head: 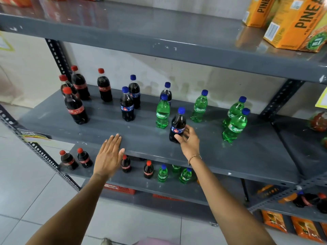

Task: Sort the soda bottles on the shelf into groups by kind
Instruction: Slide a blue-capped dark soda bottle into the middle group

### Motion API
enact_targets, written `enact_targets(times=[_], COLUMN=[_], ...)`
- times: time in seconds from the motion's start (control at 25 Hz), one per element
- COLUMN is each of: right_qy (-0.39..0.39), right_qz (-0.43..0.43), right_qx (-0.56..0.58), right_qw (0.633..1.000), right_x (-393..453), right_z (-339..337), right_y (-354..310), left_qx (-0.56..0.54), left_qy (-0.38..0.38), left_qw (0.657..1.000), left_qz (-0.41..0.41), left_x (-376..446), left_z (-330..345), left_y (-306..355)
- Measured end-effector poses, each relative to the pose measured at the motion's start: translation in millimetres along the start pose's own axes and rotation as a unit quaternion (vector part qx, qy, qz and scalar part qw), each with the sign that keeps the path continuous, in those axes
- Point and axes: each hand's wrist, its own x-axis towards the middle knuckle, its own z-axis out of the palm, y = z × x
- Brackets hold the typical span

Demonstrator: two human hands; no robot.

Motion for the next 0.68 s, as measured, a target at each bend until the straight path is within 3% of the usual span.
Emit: enact_targets(times=[0.28, 0.68], right_qy=[-0.008, 0.088], right_qz=[-0.006, 0.009], right_qx=[0.005, -0.051], right_qw=[1.000, 0.995], right_x=[-25.2, -3.3], right_z=[102.9, 155.1], right_y=[-11.6, -27.2], left_qx=[-0.004, -0.014], left_qy=[-0.019, -0.023], left_qw=[1.000, 0.998], left_qz=[0.014, 0.059], left_x=[12.4, 16.4], left_z=[-23.3, -22.3], left_y=[-87.0, -110.8])
